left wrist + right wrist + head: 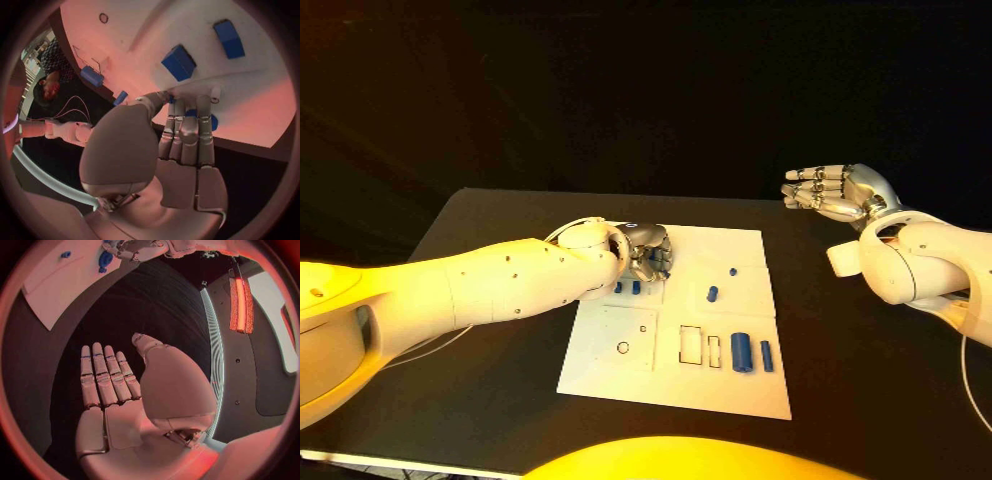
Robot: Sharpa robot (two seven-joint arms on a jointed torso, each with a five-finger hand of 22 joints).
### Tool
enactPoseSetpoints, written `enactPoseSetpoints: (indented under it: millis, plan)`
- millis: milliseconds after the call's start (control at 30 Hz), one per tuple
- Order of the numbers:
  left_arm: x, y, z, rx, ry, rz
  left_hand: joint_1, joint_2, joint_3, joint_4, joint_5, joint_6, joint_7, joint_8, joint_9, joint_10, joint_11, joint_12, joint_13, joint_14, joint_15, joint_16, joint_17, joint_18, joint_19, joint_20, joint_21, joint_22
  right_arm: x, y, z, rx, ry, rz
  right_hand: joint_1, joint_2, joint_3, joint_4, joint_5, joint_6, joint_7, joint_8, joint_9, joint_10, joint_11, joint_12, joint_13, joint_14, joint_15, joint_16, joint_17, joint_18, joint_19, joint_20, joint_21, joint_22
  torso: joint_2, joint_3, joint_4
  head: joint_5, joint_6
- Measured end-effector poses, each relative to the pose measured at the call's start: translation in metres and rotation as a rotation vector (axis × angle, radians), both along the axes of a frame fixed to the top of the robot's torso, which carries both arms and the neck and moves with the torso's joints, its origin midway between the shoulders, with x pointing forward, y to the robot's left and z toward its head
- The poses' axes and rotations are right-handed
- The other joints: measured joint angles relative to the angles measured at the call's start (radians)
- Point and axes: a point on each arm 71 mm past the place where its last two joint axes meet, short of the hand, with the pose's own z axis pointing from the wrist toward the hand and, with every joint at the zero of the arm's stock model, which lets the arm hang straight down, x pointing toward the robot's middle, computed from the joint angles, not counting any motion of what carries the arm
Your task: Assemble the parts on the task board
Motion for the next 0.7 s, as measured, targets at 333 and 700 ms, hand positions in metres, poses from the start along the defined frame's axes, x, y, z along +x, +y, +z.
enactPoseSetpoints:
  millis: [333,700]
  plan:
    - [0.0005,-0.0019,-0.0001,0.009,-0.005,-0.008,0.0,0.0,0.0,0.0,0.0,0.001,-0.001,0.0,-0.015,-0.061,-0.015,0.226,0.11,0.064,-0.011,0.043,0.16,0.0,0.012,-0.012,0.021,0.034,0.0,-0.0003,0.0,0.0,0.0,0.0,-0.005,0.005,0.0,0.0,0.0,0.0,0.0,0.0,0.0,0.0,0.0,0.0,0.0,0.0,0.0,0.0,-0.001,0.0,0.0,0.0,0.0,0.0,0.0,0.0003,0.0,-0.002,0.0]
    - [0.0008,-0.0032,0.0007,0.032,-0.013,-0.016,0.0,0.0,0.0,0.0,0.0,0.013,-0.013,0.01,-0.024,-0.052,-0.028,0.489,0.288,0.143,-0.021,0.077,0.336,-0.016,0.082,-0.021,0.092,0.126,0.0,-0.0007,0.0,0.0,0.0,-0.001,-0.005,0.005,0.0,0.0,0.0,0.0,0.0,0.0,0.0,0.0,0.0,0.0,0.0,0.0,0.0,0.0,-0.001,0.0,0.0,0.0,0.0,0.0,0.0,-0.0001,-0.0001,-0.004,0.0]
